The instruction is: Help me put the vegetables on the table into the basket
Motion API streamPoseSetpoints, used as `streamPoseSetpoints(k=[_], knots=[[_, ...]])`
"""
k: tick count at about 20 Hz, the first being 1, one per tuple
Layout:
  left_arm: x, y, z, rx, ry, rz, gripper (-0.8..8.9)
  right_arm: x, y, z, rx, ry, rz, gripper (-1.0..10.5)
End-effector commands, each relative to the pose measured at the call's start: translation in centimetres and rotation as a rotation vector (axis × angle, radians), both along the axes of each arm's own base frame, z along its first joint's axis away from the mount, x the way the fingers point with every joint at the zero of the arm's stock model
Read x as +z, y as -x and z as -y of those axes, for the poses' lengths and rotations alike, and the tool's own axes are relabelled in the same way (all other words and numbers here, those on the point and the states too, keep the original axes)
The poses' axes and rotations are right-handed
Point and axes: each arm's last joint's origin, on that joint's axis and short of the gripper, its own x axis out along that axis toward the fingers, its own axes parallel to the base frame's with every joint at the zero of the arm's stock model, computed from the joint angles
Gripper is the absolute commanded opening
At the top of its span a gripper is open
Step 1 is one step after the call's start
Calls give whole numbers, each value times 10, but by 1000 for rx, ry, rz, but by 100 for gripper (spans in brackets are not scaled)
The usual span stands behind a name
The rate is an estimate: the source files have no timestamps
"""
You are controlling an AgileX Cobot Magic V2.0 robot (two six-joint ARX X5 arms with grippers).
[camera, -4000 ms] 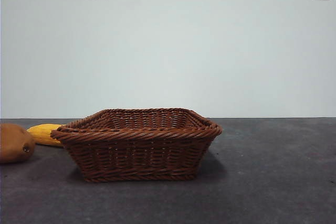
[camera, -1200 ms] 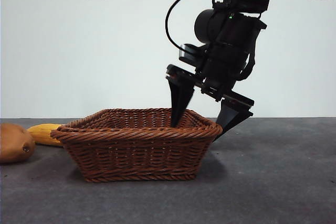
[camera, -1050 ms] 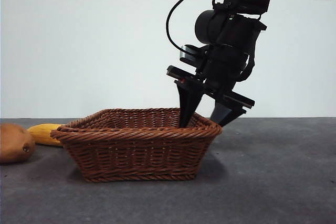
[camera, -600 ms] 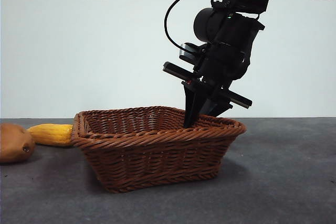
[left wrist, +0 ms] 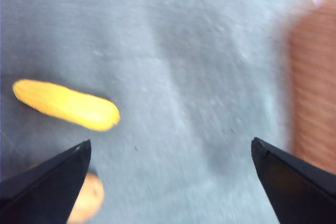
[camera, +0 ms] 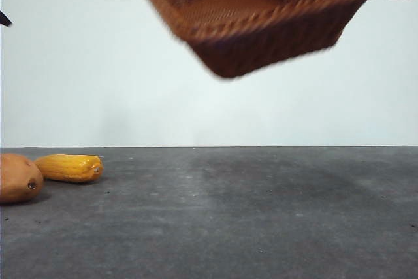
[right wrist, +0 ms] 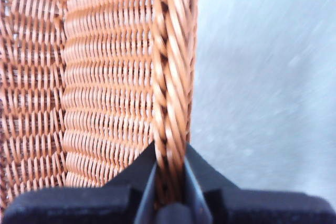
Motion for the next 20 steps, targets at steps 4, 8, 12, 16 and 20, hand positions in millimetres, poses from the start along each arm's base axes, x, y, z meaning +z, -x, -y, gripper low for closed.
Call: streamPoseSetpoints(k=[4, 8, 12, 16, 20], knots=[[-23, -59, 17, 109, -68, -217, 593, 39, 51, 37, -39, -16, 133, -12], [-47, -85, 28, 182, -91, -333, 593, 42, 71, 46, -32, 21, 126, -12], [-79, -102, 37, 228, -138, -448, 593, 41, 75, 47, -18, 45, 113, -12], [-105, -117, 43, 243, -136, -507, 593, 38, 77, 48, 3, 78, 90, -12], [-126, -126, 50, 246, -168, -543, 593, 37, 78, 48, 12, 87, 85, -12]])
